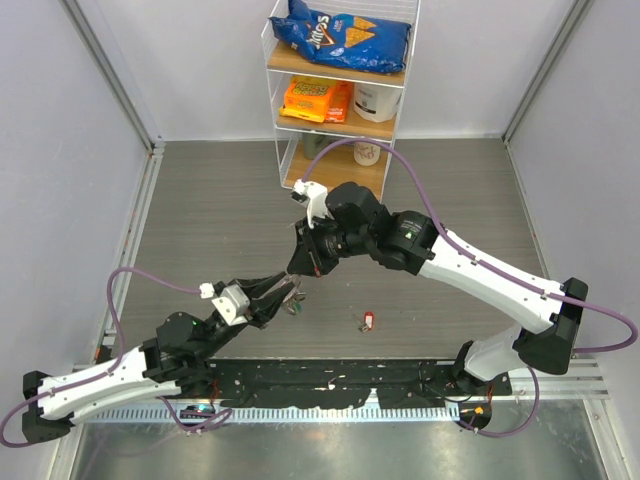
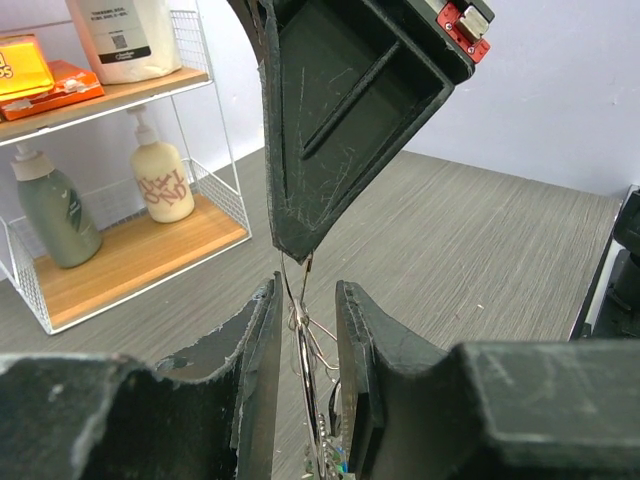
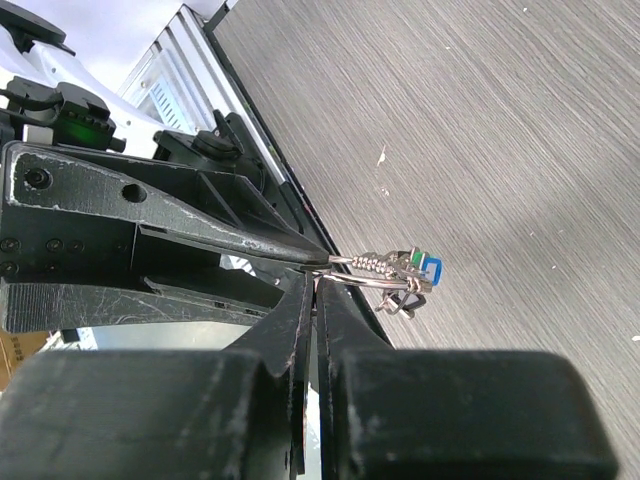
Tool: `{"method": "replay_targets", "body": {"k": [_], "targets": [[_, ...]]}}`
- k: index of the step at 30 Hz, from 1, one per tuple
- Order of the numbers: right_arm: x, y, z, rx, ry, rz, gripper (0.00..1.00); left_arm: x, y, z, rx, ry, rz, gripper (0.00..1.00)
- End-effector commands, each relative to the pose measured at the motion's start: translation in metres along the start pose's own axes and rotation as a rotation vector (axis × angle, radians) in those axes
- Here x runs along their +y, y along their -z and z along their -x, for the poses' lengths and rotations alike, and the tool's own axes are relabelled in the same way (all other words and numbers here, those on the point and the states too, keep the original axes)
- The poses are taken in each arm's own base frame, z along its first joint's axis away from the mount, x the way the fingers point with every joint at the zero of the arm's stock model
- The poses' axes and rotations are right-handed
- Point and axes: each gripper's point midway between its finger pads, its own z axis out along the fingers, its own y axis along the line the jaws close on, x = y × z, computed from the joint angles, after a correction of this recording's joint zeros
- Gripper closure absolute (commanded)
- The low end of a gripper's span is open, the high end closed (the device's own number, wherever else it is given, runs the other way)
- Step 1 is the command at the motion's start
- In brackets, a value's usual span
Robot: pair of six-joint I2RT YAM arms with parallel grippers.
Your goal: Put the keys on the keyring
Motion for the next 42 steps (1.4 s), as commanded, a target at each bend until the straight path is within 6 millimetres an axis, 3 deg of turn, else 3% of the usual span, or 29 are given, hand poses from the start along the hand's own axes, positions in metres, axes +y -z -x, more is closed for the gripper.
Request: {"method": "replay_targets", "body": {"k": [1,12,42], "targets": [[0.019,0.02,0.029,-0.115,-0.008,0.024,0.94,0.004,-0.001,0.014,-0.059,0.014,0.02,0.67],[0.014,0.017,0.035,-0.18,-0.079,-0.048,0.94,0.008,-0.001,0.011,-0.047,0.011,0.048,0.67],[0.03,0.018,0.038,-0.181,-0.049,-0.026,0.94,0.011,-0.001,0.011,-0.05,0.01,0.062,0.72]]}}
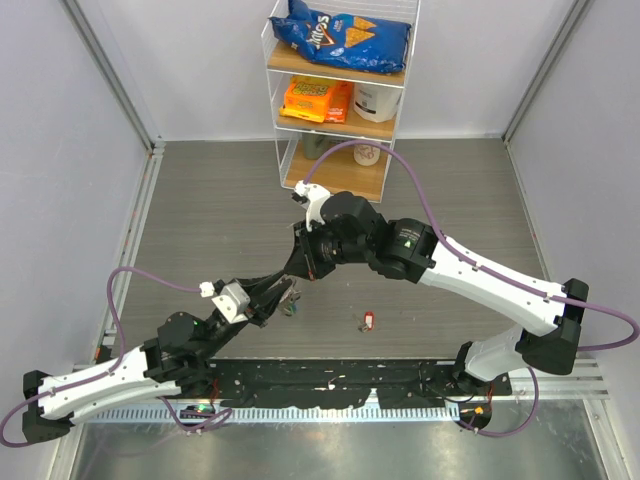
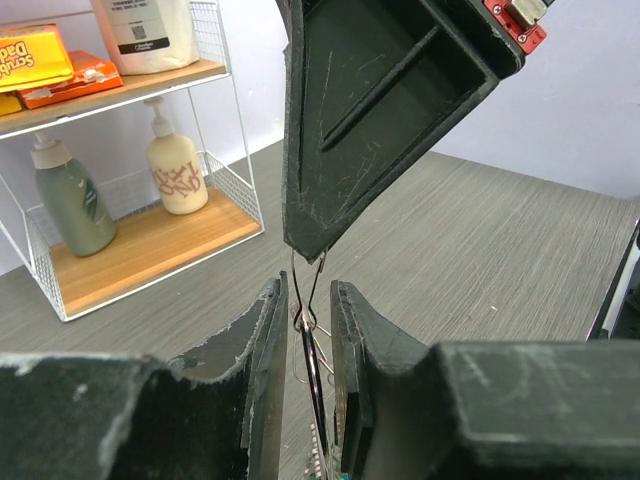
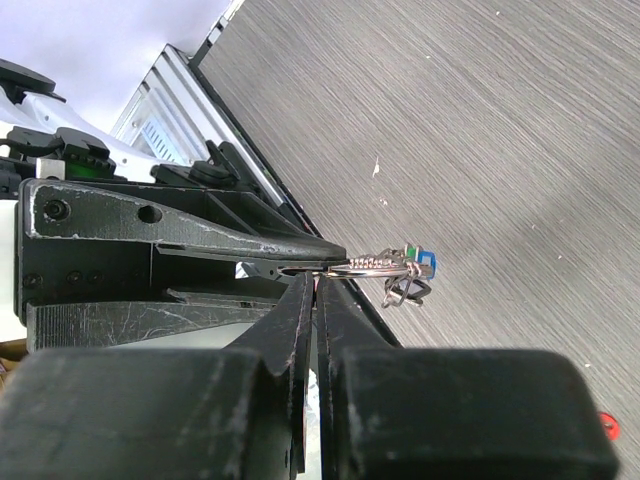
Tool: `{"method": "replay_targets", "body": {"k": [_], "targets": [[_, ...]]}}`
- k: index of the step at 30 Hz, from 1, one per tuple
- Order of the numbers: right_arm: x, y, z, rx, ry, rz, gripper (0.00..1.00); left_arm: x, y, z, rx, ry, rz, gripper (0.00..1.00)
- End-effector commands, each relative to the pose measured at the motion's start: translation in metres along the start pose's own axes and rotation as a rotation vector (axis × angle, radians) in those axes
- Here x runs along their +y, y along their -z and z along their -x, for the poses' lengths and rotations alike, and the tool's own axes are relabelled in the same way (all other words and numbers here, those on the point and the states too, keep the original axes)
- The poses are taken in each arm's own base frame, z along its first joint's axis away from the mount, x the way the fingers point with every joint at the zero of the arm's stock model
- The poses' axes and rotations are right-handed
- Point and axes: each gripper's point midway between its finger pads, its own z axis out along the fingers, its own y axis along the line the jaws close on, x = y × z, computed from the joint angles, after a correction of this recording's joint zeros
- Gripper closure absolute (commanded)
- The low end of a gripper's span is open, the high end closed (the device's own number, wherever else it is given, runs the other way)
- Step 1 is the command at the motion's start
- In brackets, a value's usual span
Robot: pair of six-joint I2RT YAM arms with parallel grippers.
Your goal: Put the keys on the keyring
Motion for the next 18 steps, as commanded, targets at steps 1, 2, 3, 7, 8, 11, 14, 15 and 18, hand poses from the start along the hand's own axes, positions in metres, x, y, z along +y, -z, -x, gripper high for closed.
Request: {"method": "replay_targets", "body": {"k": [1,2,3,7,8,11,14,15,18], "targets": [[0.0255,0.0212,0.0345,-0.12,0.018,0.067,0.94,0.0044,-0.0008,0.0135,-0.058,0.011,0.023,0.72],[0.0258,0.021,0.0351,-0.122,0.017,0.068,0.94,0.0044,-0.0008,0.0132,-0.056,0.011,0.023,0.72],[0.0259,0.0218,0.0357,-0.124,0.018,0.068,0.94,0.0044,-0.0008,0.0135,-0.058,0.011,0.023,0.73],[0.0266,0.0215,0.0356,-0.123,0.017,0.069,0.94,0.0051,-0.0007,0.0142,-0.06,0.013,0.026,0.73],[0.0265,0.0209,0.0356,-0.123,0.02,0.069,0.94,0.0051,-0.0006,0.0146,-0.061,0.015,0.027,0.73],[0.0268,0.0212,0.0357,-0.122,0.022,0.07,0.94,0.0052,0.0001,0.0151,-0.066,0.016,0.026,0.73],[0.0255,0.0191,0.0341,-0.116,0.021,0.066,0.94,0.006,0.0016,0.0168,-0.076,0.02,0.027,0.73],[0.0251,0.019,0.0343,-0.117,0.021,0.063,0.94,0.0059,0.0018,0.0183,-0.082,0.024,0.027,0.73],[0.0262,0.017,0.0332,-0.111,0.02,0.068,0.94,0.0068,0.003,0.0184,-0.087,0.024,0.029,0.73]]}}
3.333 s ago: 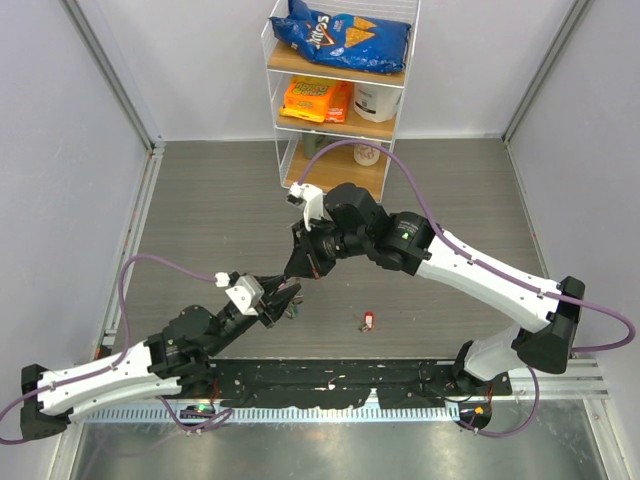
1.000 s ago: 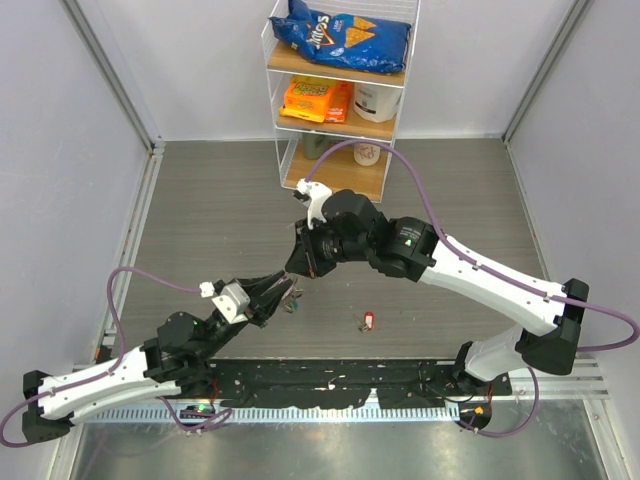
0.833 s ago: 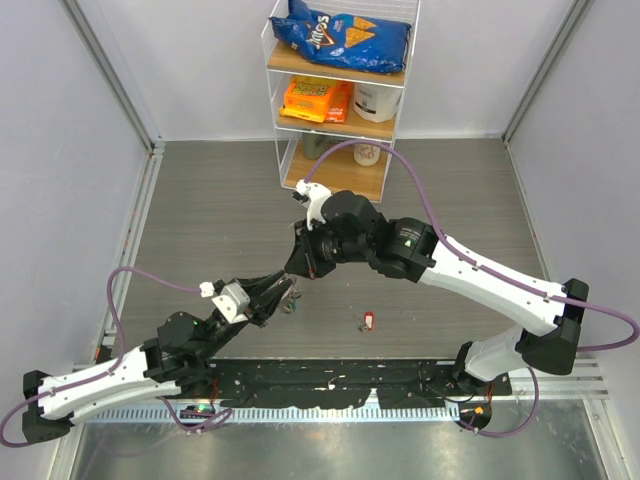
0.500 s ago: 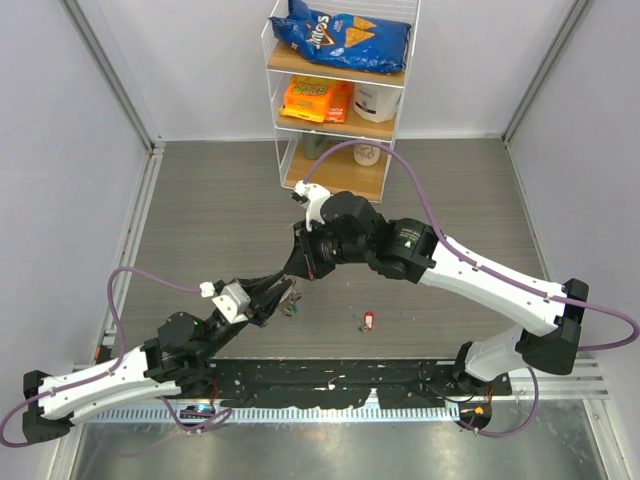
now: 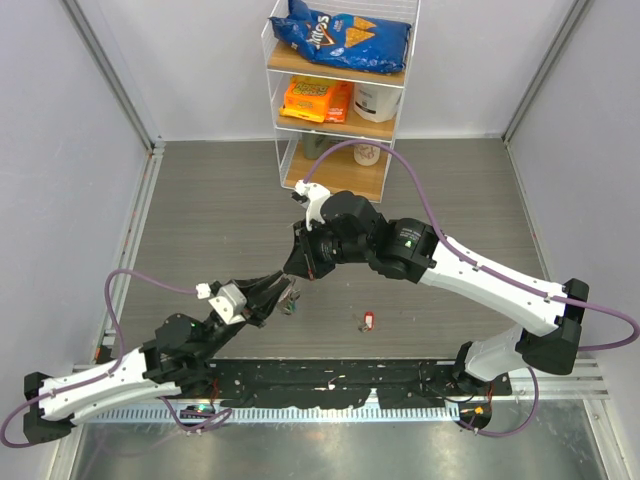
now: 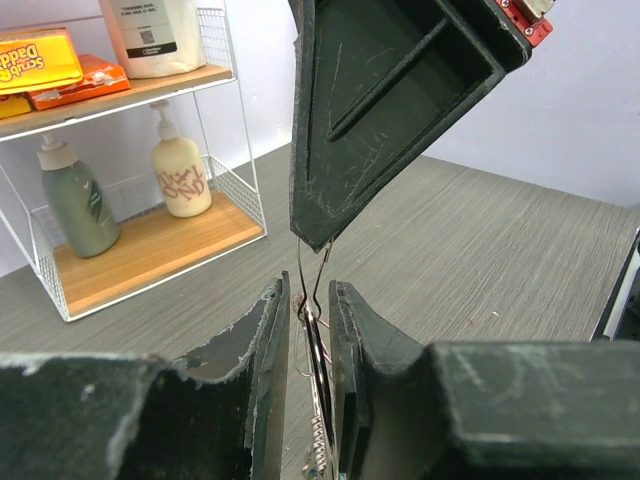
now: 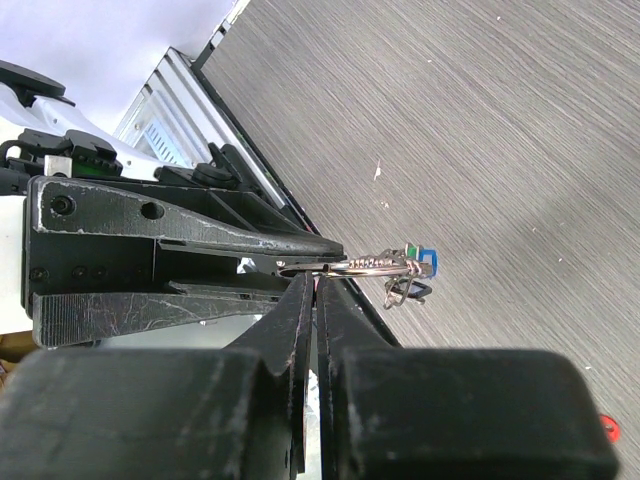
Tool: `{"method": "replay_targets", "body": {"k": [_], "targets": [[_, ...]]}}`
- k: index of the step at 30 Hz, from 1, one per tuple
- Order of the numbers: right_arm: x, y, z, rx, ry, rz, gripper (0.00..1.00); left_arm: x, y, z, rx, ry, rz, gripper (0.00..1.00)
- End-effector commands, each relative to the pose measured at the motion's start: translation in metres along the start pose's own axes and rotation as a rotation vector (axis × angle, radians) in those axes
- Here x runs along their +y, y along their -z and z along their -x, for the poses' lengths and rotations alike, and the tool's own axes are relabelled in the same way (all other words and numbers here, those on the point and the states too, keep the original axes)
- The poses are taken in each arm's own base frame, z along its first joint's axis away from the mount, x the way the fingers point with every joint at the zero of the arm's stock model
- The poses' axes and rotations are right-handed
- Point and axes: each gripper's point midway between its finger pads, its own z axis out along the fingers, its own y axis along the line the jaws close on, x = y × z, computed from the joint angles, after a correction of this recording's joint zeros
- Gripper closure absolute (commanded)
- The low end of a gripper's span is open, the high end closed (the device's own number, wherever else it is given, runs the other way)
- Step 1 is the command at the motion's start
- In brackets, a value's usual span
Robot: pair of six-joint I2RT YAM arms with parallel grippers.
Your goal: Put the keys on the keyring
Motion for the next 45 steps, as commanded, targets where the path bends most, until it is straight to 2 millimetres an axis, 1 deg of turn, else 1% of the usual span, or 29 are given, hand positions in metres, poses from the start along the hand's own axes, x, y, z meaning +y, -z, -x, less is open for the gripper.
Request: {"method": "replay_targets", "body": {"k": [1,9,18,27,37,45], "targets": [[0.024,0.016,0.032,-0.109,0.018,0.064,0.94,0.004,0.0,0.017,-0.072,0.02,0.02,0.73],[0.025,0.014,0.03,-0.1,0.021,0.066,0.94,0.003,0.001,0.019,-0.084,0.021,0.009,0.71],[0.027,0.013,0.032,-0.102,0.023,0.069,0.94,0.0,0.002,0.021,-0.094,0.024,-0.006,0.72],[0.024,0.009,0.029,-0.091,0.02,0.059,0.94,-0.001,0.004,0.026,-0.125,0.03,-0.02,0.72],[0.026,0.005,0.028,-0.083,0.021,0.066,0.94,-0.001,0.004,0.025,-0.122,0.029,-0.019,0.72],[0.028,0.005,0.029,-0.085,0.024,0.07,0.94,-0.001,0.003,0.025,-0.12,0.029,-0.019,0.72]]}}
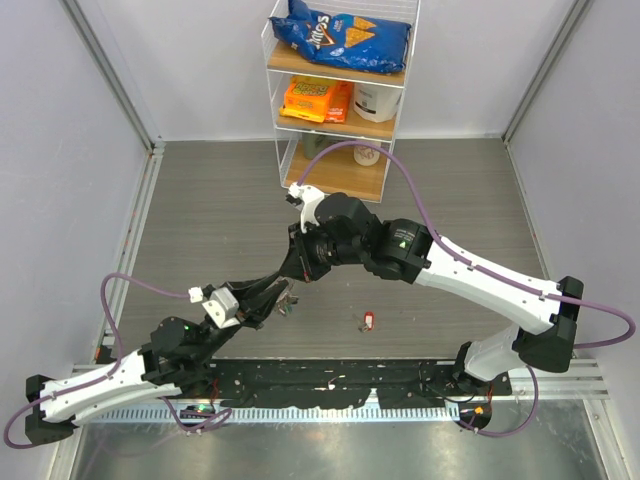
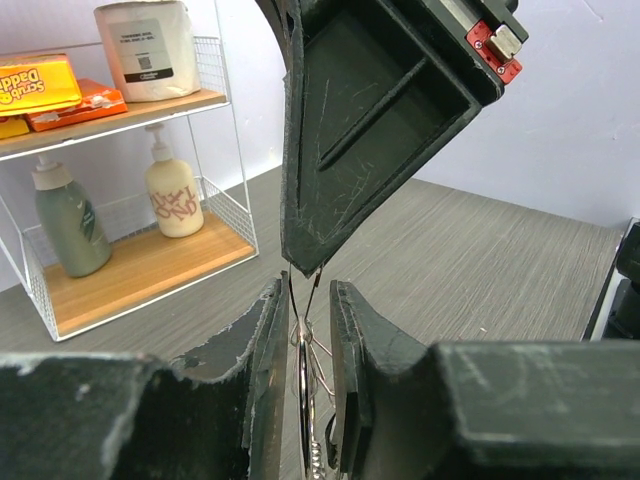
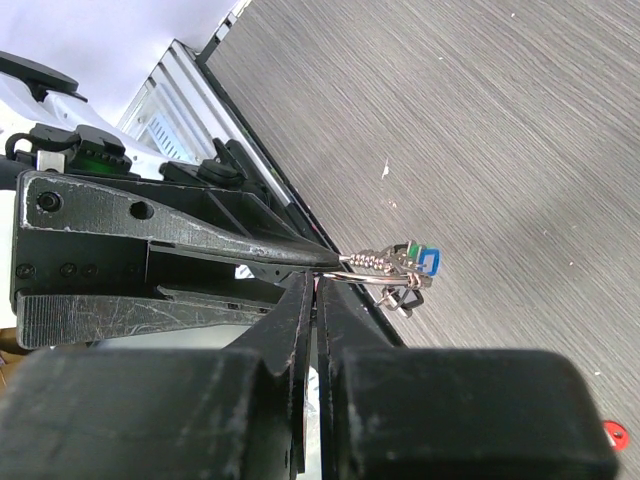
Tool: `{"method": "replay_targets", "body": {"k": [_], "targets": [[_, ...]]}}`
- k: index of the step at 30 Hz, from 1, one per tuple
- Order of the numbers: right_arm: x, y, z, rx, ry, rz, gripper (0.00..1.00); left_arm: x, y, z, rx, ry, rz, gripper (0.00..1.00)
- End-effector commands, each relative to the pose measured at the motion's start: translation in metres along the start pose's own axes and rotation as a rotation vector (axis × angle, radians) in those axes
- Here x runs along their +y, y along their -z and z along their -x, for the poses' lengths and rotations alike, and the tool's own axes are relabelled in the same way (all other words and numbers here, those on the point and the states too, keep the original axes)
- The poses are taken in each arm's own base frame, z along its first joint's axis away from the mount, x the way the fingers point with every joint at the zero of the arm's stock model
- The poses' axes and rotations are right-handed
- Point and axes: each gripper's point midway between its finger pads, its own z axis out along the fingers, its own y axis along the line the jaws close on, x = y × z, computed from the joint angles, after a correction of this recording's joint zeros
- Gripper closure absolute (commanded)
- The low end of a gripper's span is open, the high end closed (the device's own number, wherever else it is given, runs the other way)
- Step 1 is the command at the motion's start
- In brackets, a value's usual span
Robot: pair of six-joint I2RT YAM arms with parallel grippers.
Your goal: Put the keys on the keyring
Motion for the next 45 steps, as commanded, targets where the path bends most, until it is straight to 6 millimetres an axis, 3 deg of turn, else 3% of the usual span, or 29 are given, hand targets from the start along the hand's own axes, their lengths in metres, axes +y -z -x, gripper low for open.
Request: {"method": "replay_targets", "body": {"k": [1,45], "targets": [[0.0224,0.012,0.0314,-0.099,0.017,0.061,0.94,-0.0001,-0.0024,0.0143,-0.055,0.006,-0.002,0.73],[0.0231,0.0206,0.0396,-0.145,0.009,0.042,0.94,0.0022,-0.0073,0.0058,0.002,-0.009,0.019,0.73]]}}
